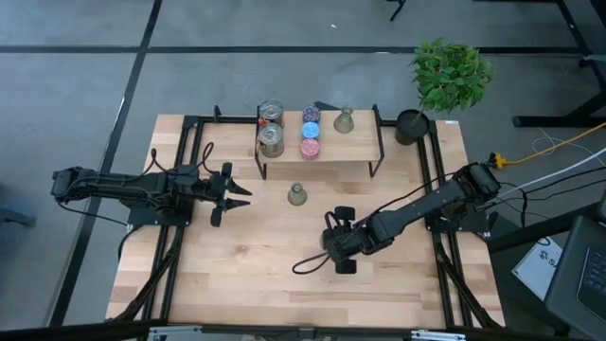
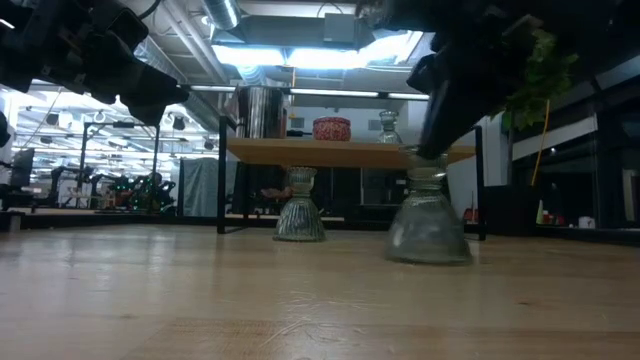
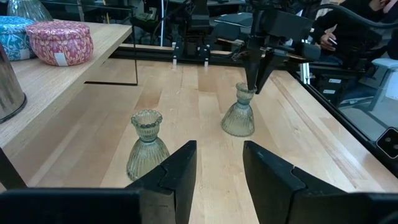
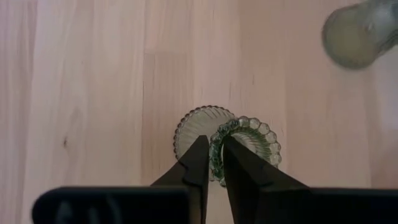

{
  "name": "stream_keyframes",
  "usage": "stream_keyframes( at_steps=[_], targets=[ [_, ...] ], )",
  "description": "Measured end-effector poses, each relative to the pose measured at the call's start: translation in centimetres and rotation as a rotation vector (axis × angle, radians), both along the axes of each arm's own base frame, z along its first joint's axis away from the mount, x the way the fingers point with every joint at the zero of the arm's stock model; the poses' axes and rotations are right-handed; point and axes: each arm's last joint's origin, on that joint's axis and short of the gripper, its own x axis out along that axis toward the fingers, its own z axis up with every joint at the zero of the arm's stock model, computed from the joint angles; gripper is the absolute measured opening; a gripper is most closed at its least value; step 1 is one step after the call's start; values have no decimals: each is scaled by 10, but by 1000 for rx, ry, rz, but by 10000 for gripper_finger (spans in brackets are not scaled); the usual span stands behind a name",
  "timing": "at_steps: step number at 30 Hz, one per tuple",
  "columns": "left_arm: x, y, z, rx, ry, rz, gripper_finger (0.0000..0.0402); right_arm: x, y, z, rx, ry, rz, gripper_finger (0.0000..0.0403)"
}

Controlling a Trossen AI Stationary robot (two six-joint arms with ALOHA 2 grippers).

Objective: Pick & Place candle stick holders
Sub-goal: Put the bottom green glass candle holder on the shelf aligned with the other green glass candle holder

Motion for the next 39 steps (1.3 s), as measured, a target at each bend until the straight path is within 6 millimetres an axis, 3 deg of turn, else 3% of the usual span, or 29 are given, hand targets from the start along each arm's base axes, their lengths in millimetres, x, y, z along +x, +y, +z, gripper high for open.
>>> stream_keyframes(
  at_steps=[11, 21, 39],
  targets=[
    [0, 0, 0, 0, 0, 0, 127, -16, -6, 26, 33, -2, 15, 17],
    [0, 0, 0, 0, 2, 0, 127, -27, -16, 36, 4, 48, 0, 11],
    [0, 0, 0, 0, 1, 0, 127, -62, -55, 99, 21, -84, -22, 9]
  ],
)
